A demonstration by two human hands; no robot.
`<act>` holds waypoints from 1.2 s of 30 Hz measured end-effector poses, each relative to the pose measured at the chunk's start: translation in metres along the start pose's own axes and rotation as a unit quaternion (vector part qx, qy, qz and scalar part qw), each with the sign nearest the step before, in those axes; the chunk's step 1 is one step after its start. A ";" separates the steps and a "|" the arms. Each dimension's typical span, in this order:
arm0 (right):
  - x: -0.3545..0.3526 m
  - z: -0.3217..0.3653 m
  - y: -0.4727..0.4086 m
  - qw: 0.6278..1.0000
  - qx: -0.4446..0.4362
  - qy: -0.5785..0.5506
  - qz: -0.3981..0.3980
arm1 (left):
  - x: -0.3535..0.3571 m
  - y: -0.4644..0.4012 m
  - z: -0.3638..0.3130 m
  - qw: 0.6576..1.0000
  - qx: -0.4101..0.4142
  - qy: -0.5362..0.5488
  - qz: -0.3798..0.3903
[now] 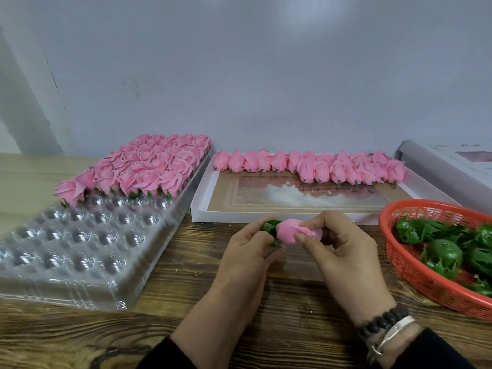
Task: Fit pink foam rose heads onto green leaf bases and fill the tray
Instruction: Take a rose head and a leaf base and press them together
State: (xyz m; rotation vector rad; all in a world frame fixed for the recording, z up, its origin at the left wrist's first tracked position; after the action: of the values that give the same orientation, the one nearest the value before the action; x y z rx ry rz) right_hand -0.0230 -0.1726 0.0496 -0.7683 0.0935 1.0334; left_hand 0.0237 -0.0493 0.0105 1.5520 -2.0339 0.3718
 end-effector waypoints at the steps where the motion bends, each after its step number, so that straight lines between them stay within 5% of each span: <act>1: 0.000 0.000 0.000 1.000 0.000 -0.007 0.001 | 0.001 0.000 -0.001 1.000 0.003 -0.005 0.004; 10: 0.000 0.005 -0.001 0.996 -0.061 0.059 -0.001 | 0.007 0.001 0.004 0.998 -0.011 -0.017 0.054; 19: 0.001 -0.003 -0.003 0.999 -0.028 0.041 0.005 | 0.007 0.003 0.002 0.999 -0.005 0.003 0.048; 28: 0.004 0.004 -0.004 0.995 -0.054 0.083 0.020 | 0.020 0.011 0.004 0.991 0.016 -0.036 0.128; 33: -0.001 -0.001 -0.005 0.997 -0.046 0.053 0.012 | 0.017 0.008 -0.003 0.960 0.067 -0.228 0.147; 36: -0.001 -0.001 -0.006 0.998 -0.045 0.031 0.026 | 0.009 0.006 -0.011 0.892 0.128 -0.427 0.072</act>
State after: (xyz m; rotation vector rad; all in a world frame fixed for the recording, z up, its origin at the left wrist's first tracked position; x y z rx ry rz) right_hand -0.0187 -0.1751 0.0524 -0.8838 0.1221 1.0695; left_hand 0.0189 -0.0488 0.0251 1.9491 -2.8667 -0.0210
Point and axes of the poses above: each hand's wrist, its own y-axis away from the middle knuckle, its own x-axis out of the palm, z = x × y, the point moved 6 cm from there along -y, towards the middle knuckle, and after that the axes turned 12 degrees about y, right-handed, at the moved point
